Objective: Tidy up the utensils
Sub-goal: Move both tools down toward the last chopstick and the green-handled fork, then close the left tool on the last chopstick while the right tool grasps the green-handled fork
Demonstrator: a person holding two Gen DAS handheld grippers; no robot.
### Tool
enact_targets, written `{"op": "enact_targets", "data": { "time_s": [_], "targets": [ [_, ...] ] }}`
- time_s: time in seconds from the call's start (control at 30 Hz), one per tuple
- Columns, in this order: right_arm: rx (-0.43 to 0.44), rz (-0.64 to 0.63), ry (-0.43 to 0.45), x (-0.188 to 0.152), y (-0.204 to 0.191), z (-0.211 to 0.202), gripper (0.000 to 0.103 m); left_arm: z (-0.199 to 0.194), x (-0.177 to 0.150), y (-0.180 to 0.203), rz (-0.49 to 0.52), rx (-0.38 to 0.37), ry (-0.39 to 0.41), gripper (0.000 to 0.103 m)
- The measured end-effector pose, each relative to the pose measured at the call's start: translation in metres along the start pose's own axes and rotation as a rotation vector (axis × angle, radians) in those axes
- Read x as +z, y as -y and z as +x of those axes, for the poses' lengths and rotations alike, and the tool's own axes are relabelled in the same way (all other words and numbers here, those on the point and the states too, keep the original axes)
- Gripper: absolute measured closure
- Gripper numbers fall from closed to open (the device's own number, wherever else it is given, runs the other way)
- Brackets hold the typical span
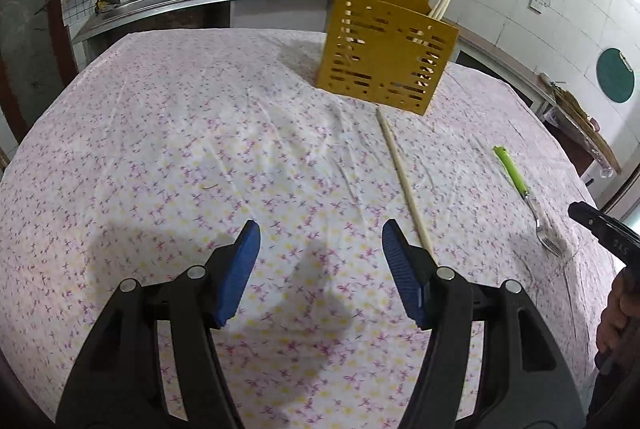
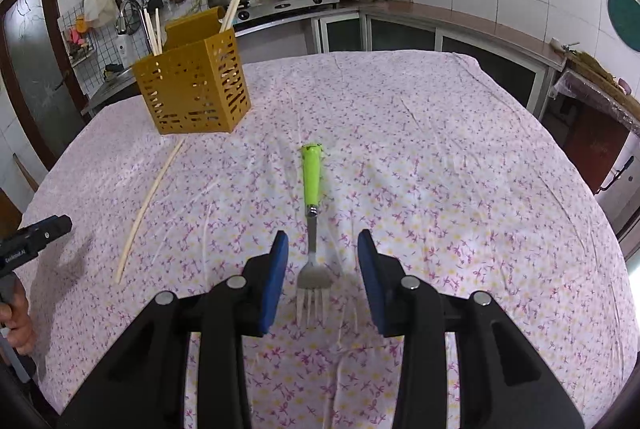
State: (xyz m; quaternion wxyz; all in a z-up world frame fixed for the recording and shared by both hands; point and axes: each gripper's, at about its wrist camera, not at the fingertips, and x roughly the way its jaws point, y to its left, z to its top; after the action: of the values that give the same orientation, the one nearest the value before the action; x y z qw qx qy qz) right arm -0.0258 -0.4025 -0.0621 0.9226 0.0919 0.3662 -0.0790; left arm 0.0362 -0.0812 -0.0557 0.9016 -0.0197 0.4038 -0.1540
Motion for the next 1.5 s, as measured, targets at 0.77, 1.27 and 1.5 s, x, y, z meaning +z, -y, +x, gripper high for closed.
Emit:
{"op": "enact_targets", "data": {
  "time_s": [0.77, 1.27, 1.5],
  "targets": [
    [-0.038, -0.083, -0.167, 0.064, -0.01, 0.09, 0.066, 0.092, 0.078, 0.065, 0.078, -0.018, -0.103, 0.037],
    [-0.017, -0.105, -0.215, 0.084, -0.018, 0.145, 0.081, 0.156, 0.108, 0.066, 0.057, 0.005, -0.169, 0.043],
    [0.002, -0.097, -0.222, 0.095, -0.015, 0.156, 0.082, 0.174, 0.113, 0.076, 0.104, 0.076, -0.177, 0.058]
  ]
}}
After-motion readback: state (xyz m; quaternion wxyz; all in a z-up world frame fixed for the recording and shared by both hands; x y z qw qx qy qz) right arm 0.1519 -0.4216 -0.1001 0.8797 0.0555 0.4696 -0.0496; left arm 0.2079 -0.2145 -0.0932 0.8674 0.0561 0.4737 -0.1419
